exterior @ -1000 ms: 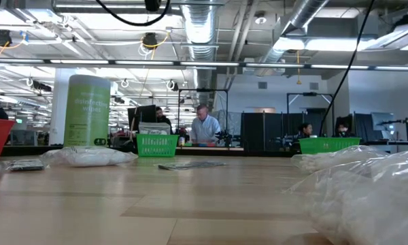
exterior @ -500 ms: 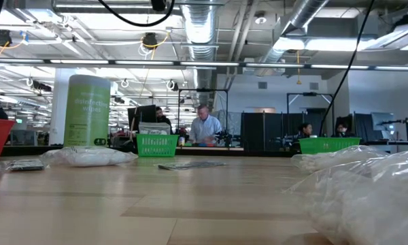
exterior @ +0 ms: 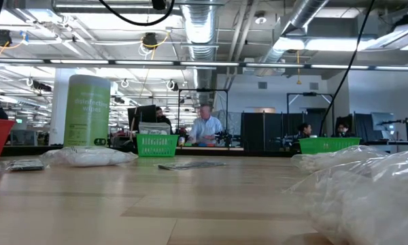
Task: Pick & Place Travel size toiletries
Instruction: Put the black deodorant into the top red basket
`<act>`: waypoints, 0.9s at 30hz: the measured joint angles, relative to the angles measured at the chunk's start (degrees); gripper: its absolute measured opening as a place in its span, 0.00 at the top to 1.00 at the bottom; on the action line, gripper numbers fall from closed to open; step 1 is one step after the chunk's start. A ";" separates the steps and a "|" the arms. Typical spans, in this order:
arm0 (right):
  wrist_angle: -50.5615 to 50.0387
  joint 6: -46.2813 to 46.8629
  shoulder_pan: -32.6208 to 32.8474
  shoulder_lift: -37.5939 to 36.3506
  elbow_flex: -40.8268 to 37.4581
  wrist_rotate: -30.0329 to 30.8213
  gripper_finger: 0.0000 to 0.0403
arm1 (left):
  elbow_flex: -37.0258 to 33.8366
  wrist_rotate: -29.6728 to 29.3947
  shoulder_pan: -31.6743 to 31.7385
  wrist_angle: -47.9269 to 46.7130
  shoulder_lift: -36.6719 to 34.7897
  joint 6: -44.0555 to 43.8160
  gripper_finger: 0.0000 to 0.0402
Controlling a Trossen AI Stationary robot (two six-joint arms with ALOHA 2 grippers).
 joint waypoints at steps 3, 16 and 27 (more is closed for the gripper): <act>0.00 0.00 0.00 -0.01 0.00 -0.02 0.50 | 0.00 -0.14 0.00 -0.02 0.00 -0.15 0.54; 0.59 0.08 0.34 0.01 0.00 -2.64 0.37 | 0.04 -0.57 -0.10 -0.07 0.00 -2.41 0.54; 0.30 2.16 2.90 -0.32 1.72 -6.41 0.30 | 0.07 0.17 -1.77 0.62 -1.05 -3.20 0.54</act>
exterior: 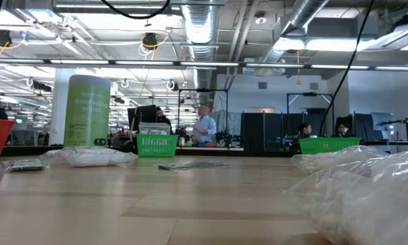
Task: Pick & Place Travel size toiletries
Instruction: Put the black deodorant into the top red basket
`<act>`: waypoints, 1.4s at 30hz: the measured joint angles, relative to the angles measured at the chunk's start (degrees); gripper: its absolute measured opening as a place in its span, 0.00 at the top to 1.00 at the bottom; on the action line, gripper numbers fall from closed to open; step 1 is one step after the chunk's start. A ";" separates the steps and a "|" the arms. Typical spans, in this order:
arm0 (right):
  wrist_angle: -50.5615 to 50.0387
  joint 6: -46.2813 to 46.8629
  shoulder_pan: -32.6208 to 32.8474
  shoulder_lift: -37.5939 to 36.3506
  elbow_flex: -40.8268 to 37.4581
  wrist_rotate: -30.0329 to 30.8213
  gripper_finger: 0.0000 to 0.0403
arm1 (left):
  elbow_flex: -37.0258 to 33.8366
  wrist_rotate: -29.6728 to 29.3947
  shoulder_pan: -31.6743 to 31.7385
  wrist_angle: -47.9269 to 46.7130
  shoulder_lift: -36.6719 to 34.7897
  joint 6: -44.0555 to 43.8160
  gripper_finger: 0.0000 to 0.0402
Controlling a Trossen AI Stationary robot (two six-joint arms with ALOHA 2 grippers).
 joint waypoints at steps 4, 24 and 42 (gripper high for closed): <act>-0.27 0.02 0.84 -0.08 2.93 -3.17 0.28 | -0.01 -0.16 -0.81 -0.65 -0.07 0.14 0.54; -2.60 -3.77 1.67 -0.20 12.20 -5.68 0.28 | -0.16 -10.82 -15.21 -28.08 -2.19 -4.26 0.54; -9.35 -2.36 0.31 0.42 12.12 -5.33 0.28 | -0.23 -10.97 -30.10 -92.31 -14.35 -33.16 0.54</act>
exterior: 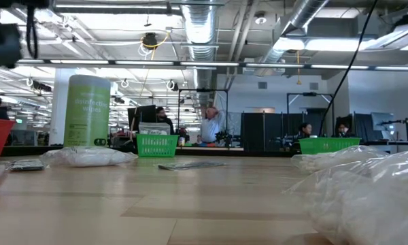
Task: Pick & Place Travel size toiletries
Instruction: Put the black deodorant into the top red basket
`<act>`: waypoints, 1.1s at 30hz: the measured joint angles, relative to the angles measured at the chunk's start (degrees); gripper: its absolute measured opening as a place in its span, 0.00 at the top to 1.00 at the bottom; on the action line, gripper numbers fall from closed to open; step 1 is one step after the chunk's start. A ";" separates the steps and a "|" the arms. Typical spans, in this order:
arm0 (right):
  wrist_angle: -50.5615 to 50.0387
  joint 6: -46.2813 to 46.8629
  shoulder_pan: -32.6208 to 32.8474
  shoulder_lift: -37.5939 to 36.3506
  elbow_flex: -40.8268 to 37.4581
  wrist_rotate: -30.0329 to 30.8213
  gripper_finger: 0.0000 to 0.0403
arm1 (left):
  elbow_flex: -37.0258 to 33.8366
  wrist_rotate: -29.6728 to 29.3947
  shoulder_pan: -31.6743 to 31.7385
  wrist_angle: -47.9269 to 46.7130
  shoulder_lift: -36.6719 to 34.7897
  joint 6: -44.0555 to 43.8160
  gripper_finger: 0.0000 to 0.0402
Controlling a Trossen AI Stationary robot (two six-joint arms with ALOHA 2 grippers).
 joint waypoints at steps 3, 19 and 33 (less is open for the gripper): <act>0.52 0.00 0.00 0.67 0.12 0.00 0.28 | 0.00 2.28 -1.12 -6.62 -0.54 -1.36 0.54; 0.17 -1.33 0.00 0.79 0.02 0.15 0.28 | 0.00 6.43 -6.53 -16.02 2.56 6.84 0.54; 0.21 -2.43 -0.01 0.79 0.02 0.15 0.28 | 0.00 6.40 -8.06 -15.62 13.05 9.32 0.54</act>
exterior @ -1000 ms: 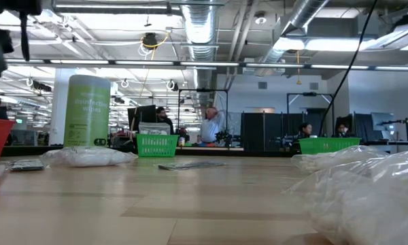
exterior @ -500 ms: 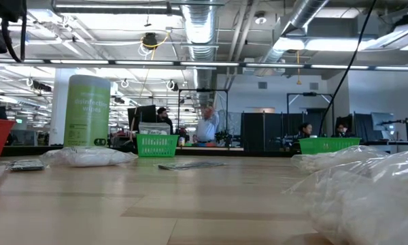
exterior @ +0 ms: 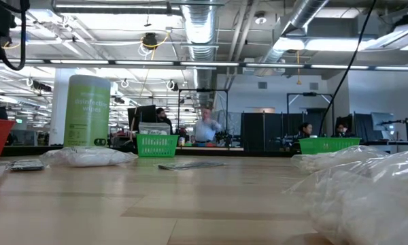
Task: Pick & Place Travel size toiletries
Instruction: Put the black deodorant into the top red basket
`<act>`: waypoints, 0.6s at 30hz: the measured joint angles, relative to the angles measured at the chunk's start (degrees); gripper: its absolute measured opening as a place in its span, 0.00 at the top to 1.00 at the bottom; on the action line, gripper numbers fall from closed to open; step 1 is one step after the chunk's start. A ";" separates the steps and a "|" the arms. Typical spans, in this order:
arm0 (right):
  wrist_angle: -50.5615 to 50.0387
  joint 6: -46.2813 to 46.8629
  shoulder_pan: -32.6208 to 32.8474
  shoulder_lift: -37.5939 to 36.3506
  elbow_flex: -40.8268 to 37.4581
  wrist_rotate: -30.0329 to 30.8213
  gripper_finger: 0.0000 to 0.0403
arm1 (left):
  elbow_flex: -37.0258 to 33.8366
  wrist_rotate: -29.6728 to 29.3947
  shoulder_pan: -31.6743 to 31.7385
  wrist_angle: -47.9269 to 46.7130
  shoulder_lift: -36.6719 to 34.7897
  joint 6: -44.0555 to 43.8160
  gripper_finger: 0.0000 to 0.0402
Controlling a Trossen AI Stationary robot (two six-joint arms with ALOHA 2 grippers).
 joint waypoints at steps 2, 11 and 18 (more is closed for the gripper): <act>0.13 -0.04 -0.01 0.00 0.00 0.00 0.28 | 0.00 0.32 0.00 0.54 0.53 -0.06 0.54; 0.18 -0.16 -0.01 0.00 0.00 0.00 0.28 | 0.00 -0.03 0.04 4.43 0.40 -0.76 0.54; 0.20 0.52 -0.01 0.00 0.00 0.00 0.28 | -0.02 -0.09 0.04 4.70 0.42 -1.71 0.53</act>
